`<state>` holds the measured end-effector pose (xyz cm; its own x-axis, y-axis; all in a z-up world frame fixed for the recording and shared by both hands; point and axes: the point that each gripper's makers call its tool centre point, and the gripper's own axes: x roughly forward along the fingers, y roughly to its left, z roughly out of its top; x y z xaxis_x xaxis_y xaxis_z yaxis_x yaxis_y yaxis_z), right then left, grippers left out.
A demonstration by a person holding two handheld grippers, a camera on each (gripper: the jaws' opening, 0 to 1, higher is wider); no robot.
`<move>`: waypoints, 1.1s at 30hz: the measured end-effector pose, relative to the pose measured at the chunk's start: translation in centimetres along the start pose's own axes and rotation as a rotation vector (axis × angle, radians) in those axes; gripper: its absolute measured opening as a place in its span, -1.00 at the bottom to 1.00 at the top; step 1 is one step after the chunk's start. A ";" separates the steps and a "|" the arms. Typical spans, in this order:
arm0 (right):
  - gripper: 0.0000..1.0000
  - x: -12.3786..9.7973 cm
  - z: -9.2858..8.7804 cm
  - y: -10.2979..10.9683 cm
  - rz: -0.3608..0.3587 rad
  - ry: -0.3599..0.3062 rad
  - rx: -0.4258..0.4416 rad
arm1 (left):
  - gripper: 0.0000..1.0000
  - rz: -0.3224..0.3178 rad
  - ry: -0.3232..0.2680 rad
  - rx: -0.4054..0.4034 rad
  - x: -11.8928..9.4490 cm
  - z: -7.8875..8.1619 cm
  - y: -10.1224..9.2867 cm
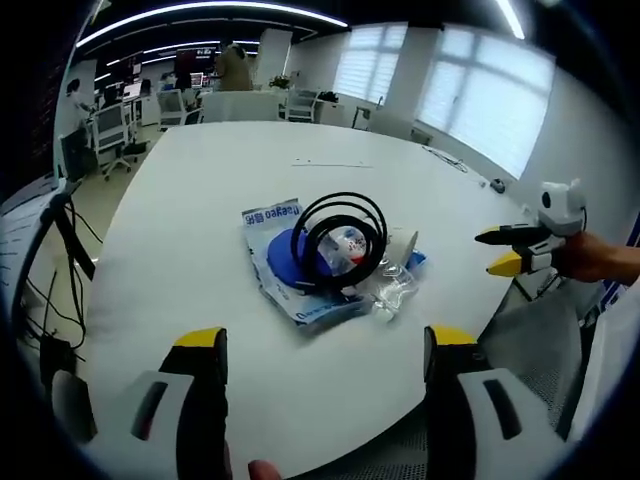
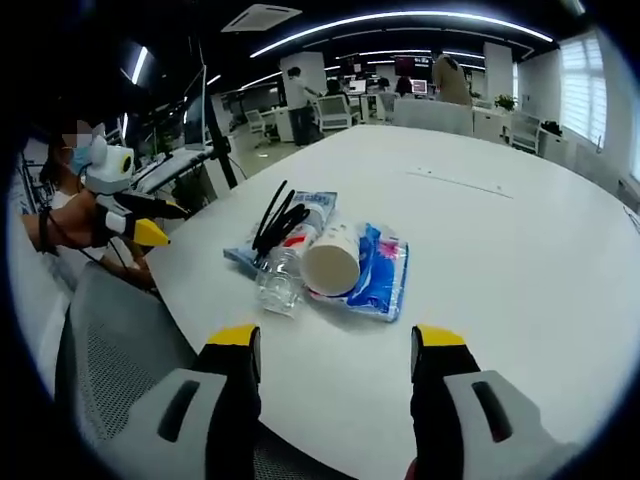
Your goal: Arrange the tabletop items into an orderly group along one side of the table until the central work area is clear of visible clutter.
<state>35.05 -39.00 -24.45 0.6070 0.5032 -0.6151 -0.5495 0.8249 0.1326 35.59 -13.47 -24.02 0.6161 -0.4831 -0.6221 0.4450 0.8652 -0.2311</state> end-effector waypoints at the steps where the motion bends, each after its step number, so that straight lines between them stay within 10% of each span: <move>1: 0.20 0.0 0.0 0.0 0.000 0.001 0.000 | 0.64 0.000 0.003 0.002 0.1 -0.1 0.0; 33: 0.06 2.8 2.3 2.1 0.062 0.032 -0.053 | 0.64 0.003 -0.041 -0.016 -0.4 -0.1 0.4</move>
<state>36.93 -35.29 -24.12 0.5529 0.5435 -0.6316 -0.6154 0.7774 0.1303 35.43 -12.94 -23.90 0.6435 -0.4856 -0.5917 0.4330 0.8684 -0.2417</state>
